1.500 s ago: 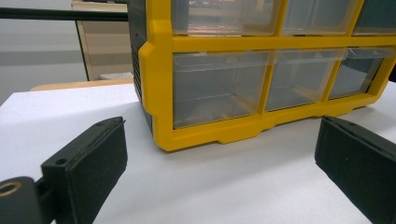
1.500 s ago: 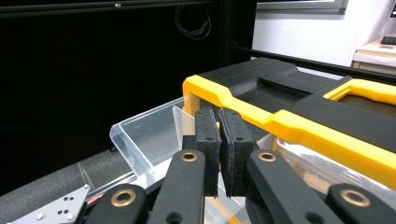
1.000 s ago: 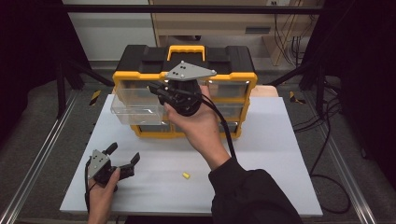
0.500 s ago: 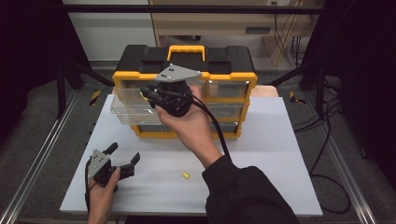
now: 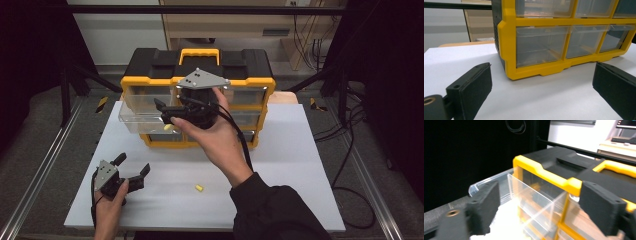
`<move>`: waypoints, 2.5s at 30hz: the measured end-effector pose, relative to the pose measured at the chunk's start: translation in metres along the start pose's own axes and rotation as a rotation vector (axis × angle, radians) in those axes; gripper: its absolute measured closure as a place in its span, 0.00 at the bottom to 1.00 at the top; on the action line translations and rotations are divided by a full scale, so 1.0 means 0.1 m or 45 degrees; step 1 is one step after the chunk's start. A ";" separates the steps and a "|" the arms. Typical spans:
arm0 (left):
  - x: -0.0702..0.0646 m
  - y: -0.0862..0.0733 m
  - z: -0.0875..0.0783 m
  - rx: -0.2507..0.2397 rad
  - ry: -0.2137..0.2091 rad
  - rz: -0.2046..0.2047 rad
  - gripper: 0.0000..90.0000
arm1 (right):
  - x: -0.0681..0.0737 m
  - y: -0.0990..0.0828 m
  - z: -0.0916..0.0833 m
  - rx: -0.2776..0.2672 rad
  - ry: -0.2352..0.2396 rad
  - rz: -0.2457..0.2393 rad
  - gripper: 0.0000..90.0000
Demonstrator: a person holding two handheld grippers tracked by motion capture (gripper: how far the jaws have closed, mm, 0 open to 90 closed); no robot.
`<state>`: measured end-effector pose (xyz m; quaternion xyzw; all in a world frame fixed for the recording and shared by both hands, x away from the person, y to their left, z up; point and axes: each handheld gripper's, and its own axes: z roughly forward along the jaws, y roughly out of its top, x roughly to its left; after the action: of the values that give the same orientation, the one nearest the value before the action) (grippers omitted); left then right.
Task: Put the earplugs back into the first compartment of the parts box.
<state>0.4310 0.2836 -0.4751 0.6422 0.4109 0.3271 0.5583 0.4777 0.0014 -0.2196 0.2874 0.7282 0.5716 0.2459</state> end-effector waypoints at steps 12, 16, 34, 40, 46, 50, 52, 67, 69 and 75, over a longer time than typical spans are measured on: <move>0.01 -0.01 0.02 0.007 -0.005 -0.014 0.02 | -0.15 -0.33 -0.23 0.052 -0.015 0.030 0.07; 0.00 -0.01 0.02 0.013 -0.023 -0.016 0.02 | -0.22 -0.45 -0.31 0.068 -0.037 0.046 0.07; 0.02 -0.05 0.05 0.040 -0.044 -0.068 0.02 | -0.43 -1.00 -0.37 0.194 -0.083 0.127 0.06; 0.02 -0.07 0.05 0.047 -0.068 -0.080 0.02 | -0.41 -1.11 -0.36 0.216 -0.074 0.142 0.06; 0.03 -0.06 0.03 0.035 -0.061 -0.081 0.02 | -0.39 -1.25 -0.38 0.256 -0.080 0.139 0.06; 0.03 -0.06 0.04 0.043 -0.061 -0.082 0.02 | -0.37 -1.35 -0.38 0.288 -0.069 0.144 0.06; 0.03 -0.06 0.04 0.041 -0.061 -0.081 0.02 | -0.37 -1.40 -0.38 0.306 -0.064 0.137 0.06; 0.09 -0.08 0.02 0.042 -0.035 -0.100 0.02 | -0.31 -1.81 -0.28 0.404 -0.042 0.188 0.06; 0.09 -0.08 0.02 0.043 -0.034 -0.102 0.02 | -0.30 -1.86 -0.28 0.414 -0.040 0.196 0.06; 0.10 -0.08 0.02 0.042 -0.032 -0.104 0.02 | -0.28 -1.96 -0.27 0.443 -0.039 0.202 0.07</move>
<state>0.4355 0.2919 -0.4837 0.6380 0.4351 0.2893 0.5656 0.4524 -0.0722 -0.4034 0.3907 0.7873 0.4502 0.1577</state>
